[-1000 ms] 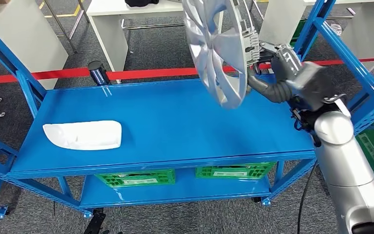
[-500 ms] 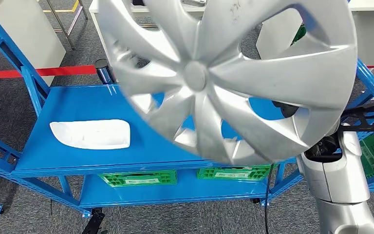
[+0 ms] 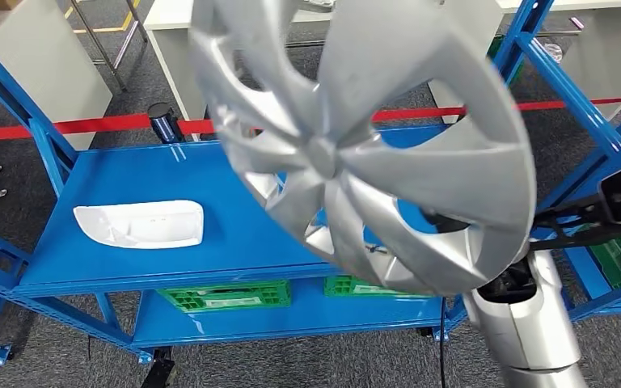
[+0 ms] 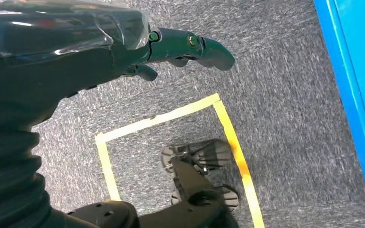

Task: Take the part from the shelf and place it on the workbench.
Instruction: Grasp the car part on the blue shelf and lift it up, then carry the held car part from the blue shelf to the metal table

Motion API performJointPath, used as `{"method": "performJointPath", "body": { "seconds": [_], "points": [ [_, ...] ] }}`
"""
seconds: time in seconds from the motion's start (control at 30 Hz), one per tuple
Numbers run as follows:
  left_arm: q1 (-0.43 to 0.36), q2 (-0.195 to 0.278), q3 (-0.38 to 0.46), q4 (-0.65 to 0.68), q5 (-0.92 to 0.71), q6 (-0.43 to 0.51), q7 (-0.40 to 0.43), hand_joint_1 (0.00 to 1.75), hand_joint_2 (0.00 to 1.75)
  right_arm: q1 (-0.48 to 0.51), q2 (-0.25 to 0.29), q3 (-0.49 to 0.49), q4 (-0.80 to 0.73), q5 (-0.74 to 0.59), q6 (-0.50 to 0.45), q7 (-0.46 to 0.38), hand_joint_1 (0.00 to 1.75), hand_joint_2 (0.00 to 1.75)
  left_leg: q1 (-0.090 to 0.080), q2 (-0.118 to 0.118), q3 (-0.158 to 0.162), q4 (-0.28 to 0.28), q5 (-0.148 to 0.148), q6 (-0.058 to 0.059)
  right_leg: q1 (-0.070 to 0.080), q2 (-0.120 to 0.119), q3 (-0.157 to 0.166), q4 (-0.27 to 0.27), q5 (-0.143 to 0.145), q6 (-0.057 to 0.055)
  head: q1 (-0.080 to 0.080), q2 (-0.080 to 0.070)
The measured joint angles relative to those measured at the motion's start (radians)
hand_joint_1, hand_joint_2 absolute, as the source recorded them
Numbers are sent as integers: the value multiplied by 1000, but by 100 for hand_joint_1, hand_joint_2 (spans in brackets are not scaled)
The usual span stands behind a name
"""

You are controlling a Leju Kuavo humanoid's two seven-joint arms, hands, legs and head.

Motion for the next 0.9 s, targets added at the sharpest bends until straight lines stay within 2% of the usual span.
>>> {"method": "performJointPath", "body": {
  "seconds": [0.03,0.07,0.1,0.13,0.2,0.23,0.27,0.33,0.4,0.43,0.47,0.53,0.57,0.6,0.63,0.67,0.7,0.73,0.77,0.8,0.9],
  "points": [
    [2,1,0,0,0,-1,0,0,175,11,5,6,-1,-5,4,5,175,175,3,0,-32,69,-28,-4,1,0,0,0,0,-1,0,0],
    [3,1,0,0,0,-3,0,0,175,22,9,11,-2,-9,8,8,175,175,4,0,-56,119,-43,-6,1,0,0,0,0,-2,0,0],
    [5,1,0,0,0,-4,0,0,175,31,13,15,-3,-12,10,9,175,175,5,0,-64,134,-40,-7,2,0,0,0,0,-2,0,0],
    [6,2,0,0,0,-5,0,0,175,37,16,18,-4,-13,12,10,175,175,6,0,-51,108,-18,-6,2,0,1,0,0,-2,0,0],
    [6,5,0,0,0,-5,1,0,175,44,21,24,-8,-15,13,10,175,175,5,0,18,-30,44,0,2,2,3,0,-1,-1,0,0],
    [6,6,0,0,0,-4,1,0,175,46,23,26,-11,-17,16,10,175,175,3,0,52,-94,64,4,5,3,2,1,-1,0,0,0],
    [6,7,0,0,0,-2,2,0,175,47,24,28,-14,-21,20,11,175,175,1,0,73,-135,74,8,7,3,1,1,-1,3,0,0],
    [7,7,0,0,-1,7,6,0,175,55,25,30,-20,-38,44,11,175,175,-5,-1,83,-152,73,15,9,3,-1,-1,-1,12,0,0],
    [8,7,-2,0,-2,9,12,0,175,71,27,33,-30,-61,81,10,175,175,-3,-2,87,-161,79,28,7,2,-4,2,-5,22,1,0],
    [9,7,-3,0,-2,5,15,0,175,78,29,34,-36,-73,97,10,175,175,-1,-2,90,-167,83,35,7,2,-13,22,-17,23,2,0],
    [9,6,-4,0,-2,1,18,0,175,86,32,35,-43,-85,110,10,175,175,2,-2,92,-173,87,40,8,1,-33,64,-38,20,3,0],
    [11,6,-5,0,-2,-5,22,0,175,105,39,39,-53,-101,125,10,175,175,0,-1,91,-174,88,44,8,1,-96,196,-95,13,4,0],
    [12,6,-6,1,-2,-7,24,0,175,115,42,41,-57,-104,128,10,175,175,0,-1,90,-174,88,45,8,1,-124,255,-114,14,4,0],
    [14,6,-6,1,-2,-8,25,0,175,124,45,44,-60,-106,131,10,175,175,-1,-1,90,-174,88,45,8,1,-137,284,-120,18,4,0],
    [15,6,-8,1,-2,-9,26,0,175,130,48,47,-63,-106,132,11,175,175,-1,-2,90,-173,88,45,7,1,-130,270,-110,25,4,0],
    [16,6,-9,1,-2,-10,26,0,175,133,50,51,-66,-106,133,12,175,175,-1,-2,91,-172,88,44,6,1,-102,216,-86,33,4,0],
    [16,6,-10,1,-2,-11,27,0,175,135,51,53,-70,-106,133,13,175,175,-1,-3,90,-169,86,42,5,0,-63,139,-59,40,4,0],
    [17,6,-10,1,-2,-11,27,0,175,136,53,56,-73,-106,134,14,175,175,-3,-4,89,-164,84,38,6,-1,-27,71,-36,40,4,0],
    [17,6,-11,1,-2,-11,27,0,175,137,55,57,-77,-106,135,14,175,175,-5,-4,87,-160,82,33,7,-1,-3,24,-21,36,3,0],
    [17,6,-11,1,-2,-11,28,0,175,138,57,58,-80,-107,136,14,175,175,-7,-4,85,-158,81,29,8,-1,7,3,-15,29,3,0],
    [19,5,-12,1,-1,-5,32,0,175,144,66,59,-88,-108,141,19,175,175,-4,-3,81,-153,79,15,9,0,7,0,-8,10,3,0]
  ]
}}
